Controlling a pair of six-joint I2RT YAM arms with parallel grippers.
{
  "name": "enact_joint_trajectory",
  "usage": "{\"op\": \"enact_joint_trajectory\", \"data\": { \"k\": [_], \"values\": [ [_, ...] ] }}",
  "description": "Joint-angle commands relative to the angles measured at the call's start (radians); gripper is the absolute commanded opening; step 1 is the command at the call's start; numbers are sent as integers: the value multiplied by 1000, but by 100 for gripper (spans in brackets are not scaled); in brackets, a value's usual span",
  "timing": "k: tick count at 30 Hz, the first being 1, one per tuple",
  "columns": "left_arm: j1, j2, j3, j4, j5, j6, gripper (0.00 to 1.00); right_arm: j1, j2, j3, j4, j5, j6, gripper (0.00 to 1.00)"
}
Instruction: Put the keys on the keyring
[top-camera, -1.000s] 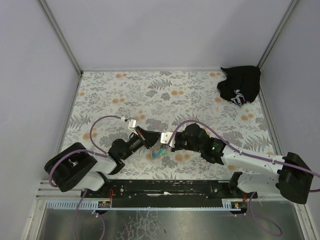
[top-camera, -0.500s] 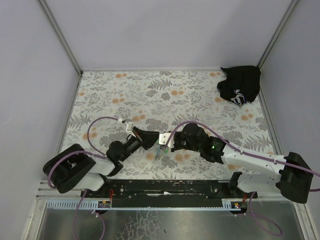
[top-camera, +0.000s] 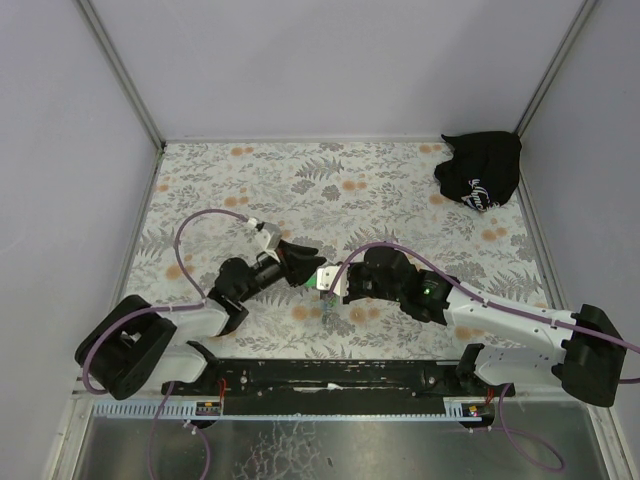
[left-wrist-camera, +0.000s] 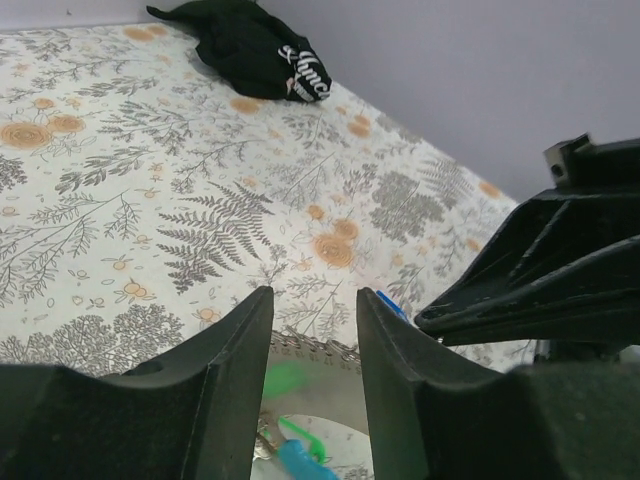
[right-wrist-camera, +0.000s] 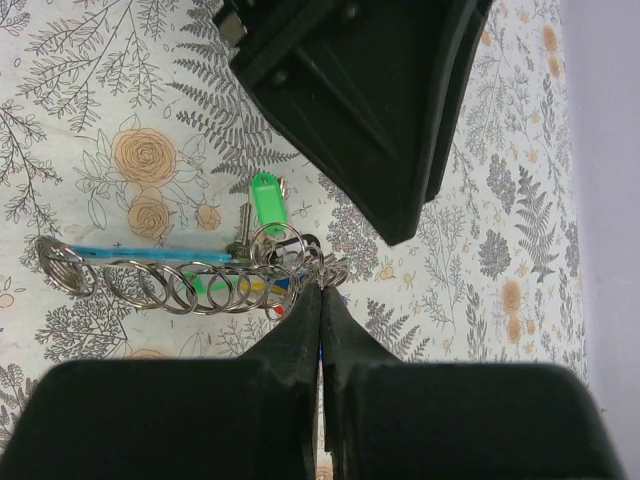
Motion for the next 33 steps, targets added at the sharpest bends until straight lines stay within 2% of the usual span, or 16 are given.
{"op": "enact_joint_trajectory", "data": {
  "k": [1,5,12,33],
  "values": [
    [17,45,77,-137,148,147,39,9,-8,61,29,-19,-20,0],
    [20,30,61,-133,183,157,40,9,-12,58,27,-15,-20,0],
    [20,-32,39,-208,155,179,41,9,-2,64,24,-15,-21,0],
    [20,-69,25,-256,128,173,41,10,5,62,26,-13,-19,0]
  ]
}}
